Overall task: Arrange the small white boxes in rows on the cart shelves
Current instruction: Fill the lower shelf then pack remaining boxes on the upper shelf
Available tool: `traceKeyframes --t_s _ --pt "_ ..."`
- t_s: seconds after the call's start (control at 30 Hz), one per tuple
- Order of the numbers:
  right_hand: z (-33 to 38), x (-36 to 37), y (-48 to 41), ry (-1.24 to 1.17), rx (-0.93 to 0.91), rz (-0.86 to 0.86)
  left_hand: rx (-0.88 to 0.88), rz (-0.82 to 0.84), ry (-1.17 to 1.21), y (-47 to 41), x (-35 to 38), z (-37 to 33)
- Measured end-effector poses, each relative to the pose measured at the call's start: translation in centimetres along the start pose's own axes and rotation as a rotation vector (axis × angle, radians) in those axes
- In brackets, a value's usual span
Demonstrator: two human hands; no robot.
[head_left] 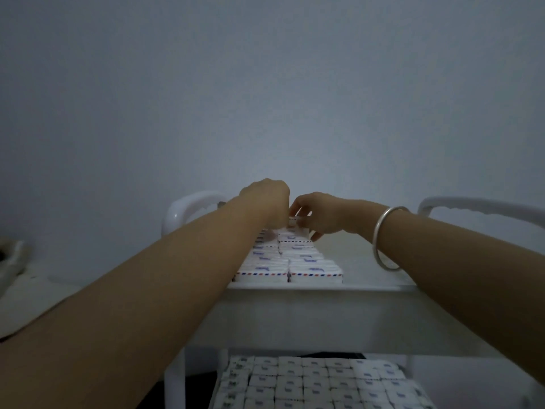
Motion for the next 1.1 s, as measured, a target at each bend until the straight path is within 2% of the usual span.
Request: traceKeyframes --t_s 0.17,0.33,0.57,0.63,0.77,0.9,1.0,1.1 --pt "-0.5 1.3 -0.7 -0.052 0.05 0.074 -0.007 0.042 0.025 0.7 0.3 0.0" --pt "-0.3 1.3 -0.4 -0.024 0.036 0.052 0.002 0.148 0.055 3.0 0.5 -0.2" --pt "1.3 0.2 0.4 0.439 0.047 -0.059 0.033 0.044 0.185 10.0 -2.1 0.9" --pt "2.4 -0.3 1.2 0.486 0.025 -0.121 0.079 -0.01 0.246 12.2 -3.1 0.8" --pt "7.4 -1.5 5.5 0.426 -0.131 -0.311 0.198 -0.19 0.378 17.1 -5.0 0.7" --pt "14.4 0.8 12.8 0.168 -0.457 -0.436 0.19 -0.319 0.45 23.4 -3.9 4.5" --pt "19.0 5.8 16.9 0.084 -0.644 -0.382 0.1 -0.282 0.527 27.4 0.1 9.3" --pt "22.2 13.6 17.0 0.086 -0.721 -0.189 -0.082 -0.205 0.595 31.0 6.2 15.6"
Point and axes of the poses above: each hand's wrist, its own y-axis away from the middle knuckle, its own x-axis out of the palm, z = x × y, the point moved 10 cm from there along -y, towards the middle knuckle, and after that the axes turned 14 degrees about z, right-handed, at the moved point
